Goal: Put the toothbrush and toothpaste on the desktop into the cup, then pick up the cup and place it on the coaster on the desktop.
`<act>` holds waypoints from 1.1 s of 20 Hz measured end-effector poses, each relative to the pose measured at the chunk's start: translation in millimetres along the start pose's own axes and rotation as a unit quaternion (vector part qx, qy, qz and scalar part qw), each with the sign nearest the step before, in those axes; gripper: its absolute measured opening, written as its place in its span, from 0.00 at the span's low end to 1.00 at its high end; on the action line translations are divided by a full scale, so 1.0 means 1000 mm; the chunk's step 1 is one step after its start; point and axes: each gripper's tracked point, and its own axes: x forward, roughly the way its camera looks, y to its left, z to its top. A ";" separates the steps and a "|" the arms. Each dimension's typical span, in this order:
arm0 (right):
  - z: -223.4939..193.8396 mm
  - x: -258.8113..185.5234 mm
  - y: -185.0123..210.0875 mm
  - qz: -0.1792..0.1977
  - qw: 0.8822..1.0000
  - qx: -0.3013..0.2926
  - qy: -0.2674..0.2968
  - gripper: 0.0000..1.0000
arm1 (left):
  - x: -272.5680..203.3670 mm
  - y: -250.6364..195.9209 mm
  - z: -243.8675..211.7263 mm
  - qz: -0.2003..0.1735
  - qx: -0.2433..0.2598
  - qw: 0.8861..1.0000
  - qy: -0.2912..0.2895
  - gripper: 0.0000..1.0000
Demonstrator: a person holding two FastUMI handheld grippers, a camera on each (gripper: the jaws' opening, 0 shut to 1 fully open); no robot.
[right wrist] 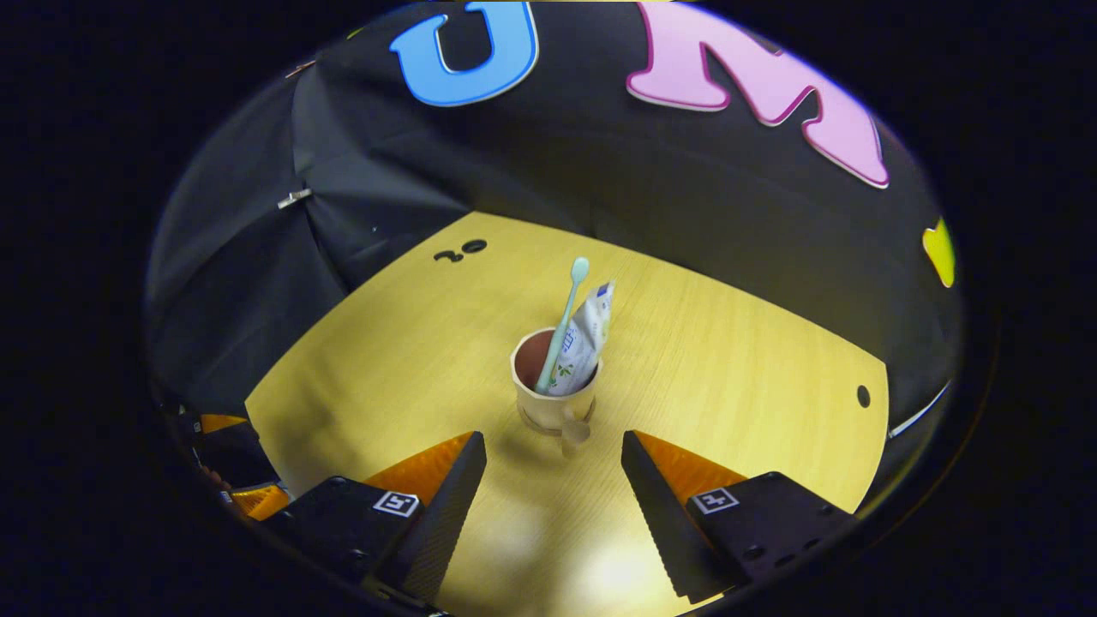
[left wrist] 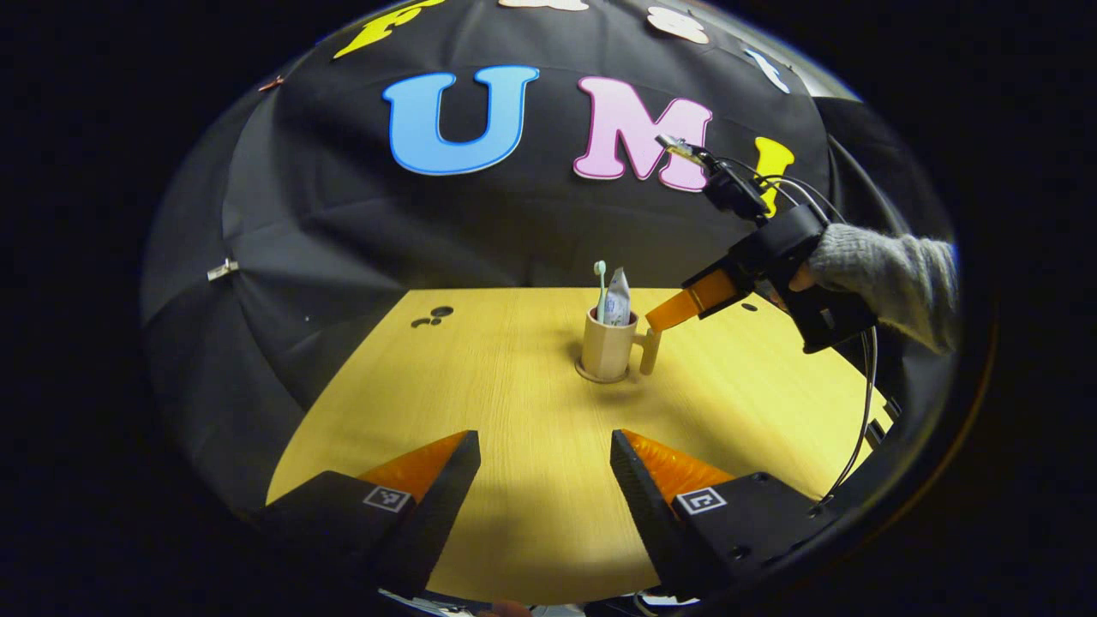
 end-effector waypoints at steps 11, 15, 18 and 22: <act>0.015 -0.145 0.024 -0.021 0.992 0.042 -0.120 0.97 | -0.033 -0.020 0.093 -0.031 0.004 0.997 -0.073 0.96; 0.011 -0.190 0.022 -0.010 0.986 0.036 -0.162 0.97 | -0.044 -0.036 0.112 -0.029 0.005 0.996 -0.084 0.96; 0.006 -0.221 0.019 -0.001 0.981 0.036 -0.189 0.97 | -0.051 -0.055 0.124 -0.031 0.009 0.995 -0.092 0.96; -0.002 -0.243 0.005 -0.002 0.978 0.043 -0.204 0.97 | -0.055 -0.077 0.136 -0.032 0.022 0.994 -0.099 0.96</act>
